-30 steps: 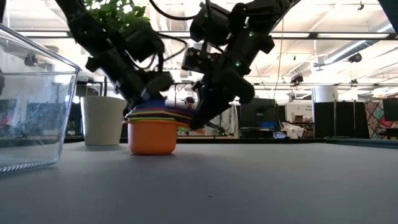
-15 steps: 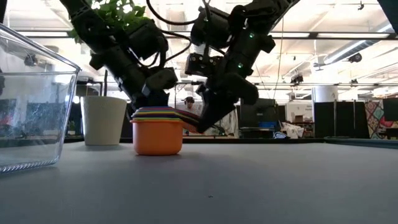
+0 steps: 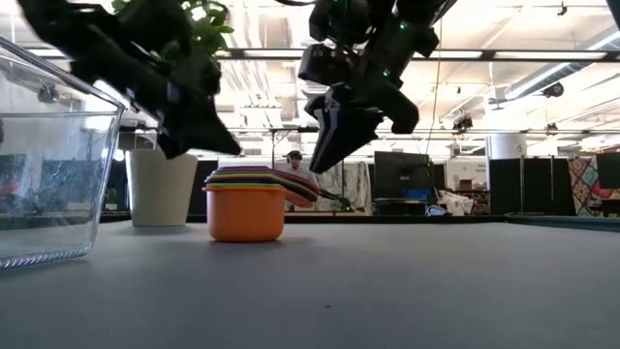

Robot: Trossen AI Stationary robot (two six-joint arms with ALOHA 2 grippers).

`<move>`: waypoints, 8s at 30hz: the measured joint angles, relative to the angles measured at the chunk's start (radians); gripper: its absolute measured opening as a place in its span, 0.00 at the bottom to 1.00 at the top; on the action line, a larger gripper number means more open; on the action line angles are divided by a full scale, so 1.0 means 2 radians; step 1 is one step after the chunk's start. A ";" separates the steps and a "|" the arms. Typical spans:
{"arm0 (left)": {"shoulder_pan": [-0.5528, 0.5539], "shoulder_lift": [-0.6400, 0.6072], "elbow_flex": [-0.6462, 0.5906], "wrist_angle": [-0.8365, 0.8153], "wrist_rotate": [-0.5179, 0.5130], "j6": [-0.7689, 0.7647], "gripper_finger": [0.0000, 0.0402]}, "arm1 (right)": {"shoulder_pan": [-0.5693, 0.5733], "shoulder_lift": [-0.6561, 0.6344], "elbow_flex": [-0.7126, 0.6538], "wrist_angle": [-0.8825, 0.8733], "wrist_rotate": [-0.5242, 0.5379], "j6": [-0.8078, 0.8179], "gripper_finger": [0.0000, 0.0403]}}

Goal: Nest measuring cups in basket
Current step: Put the stacked measuring cups into the transparent bin

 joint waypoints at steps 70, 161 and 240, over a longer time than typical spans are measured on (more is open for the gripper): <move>-0.058 -0.068 -0.085 0.163 0.031 0.014 0.02 | -0.040 0.135 0.113 -0.064 -0.062 -0.082 0.35; -0.060 -0.173 -0.057 0.001 -0.005 0.024 0.00 | -0.030 0.092 0.072 0.043 -0.014 0.098 0.45; 0.003 0.345 0.409 -0.431 0.068 0.141 0.35 | -0.028 -0.279 -0.206 0.032 0.053 0.233 0.56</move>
